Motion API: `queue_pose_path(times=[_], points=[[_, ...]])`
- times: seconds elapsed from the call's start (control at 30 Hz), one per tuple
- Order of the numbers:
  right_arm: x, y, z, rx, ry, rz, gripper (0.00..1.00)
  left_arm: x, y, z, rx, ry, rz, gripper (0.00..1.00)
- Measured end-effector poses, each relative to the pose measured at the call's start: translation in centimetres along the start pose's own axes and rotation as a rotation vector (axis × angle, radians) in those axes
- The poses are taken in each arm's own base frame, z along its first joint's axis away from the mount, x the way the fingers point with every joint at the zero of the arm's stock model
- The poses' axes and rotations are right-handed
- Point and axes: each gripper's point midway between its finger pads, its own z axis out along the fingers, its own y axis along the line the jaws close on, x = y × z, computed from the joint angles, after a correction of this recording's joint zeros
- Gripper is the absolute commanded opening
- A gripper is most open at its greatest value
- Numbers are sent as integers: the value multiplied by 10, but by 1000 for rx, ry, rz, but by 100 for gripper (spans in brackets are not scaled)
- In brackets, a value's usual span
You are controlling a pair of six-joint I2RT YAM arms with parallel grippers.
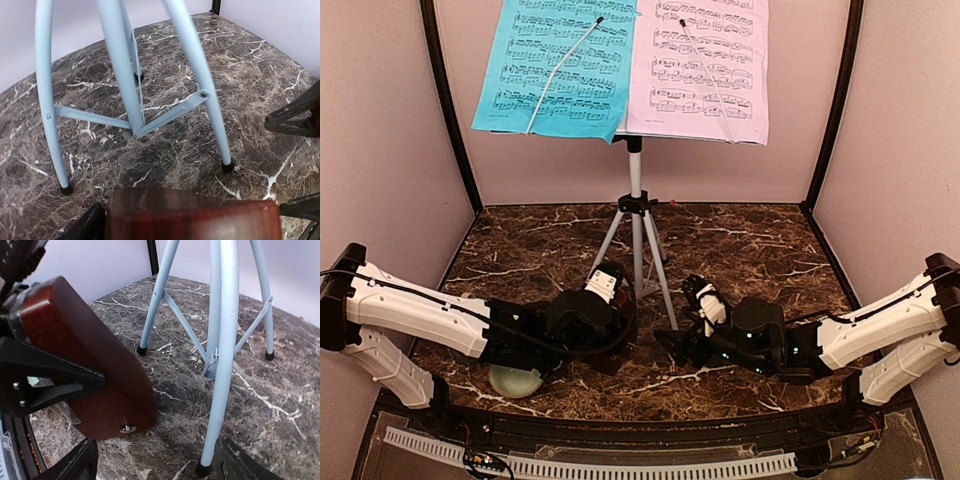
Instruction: Set up the instrument practice props
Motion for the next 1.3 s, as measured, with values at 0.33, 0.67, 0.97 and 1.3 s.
queue_pose_path(times=[0.33, 0.67, 0.97, 1.3], points=[[-12, -1, -2, 24, -94, -143, 58, -76, -36, -45, -40, -75, 213, 10], [3, 13, 6, 130, -125, -410, 43, -101, -29, -57, -148, 12, 274, 10], [-13, 42, 15, 178, -224, -550, 38, -109, -28, -68, -155, 62, 239, 10], [-26, 55, 25, 209, -276, -615, 35, -106, -27, -71, -144, 90, 210, 10]])
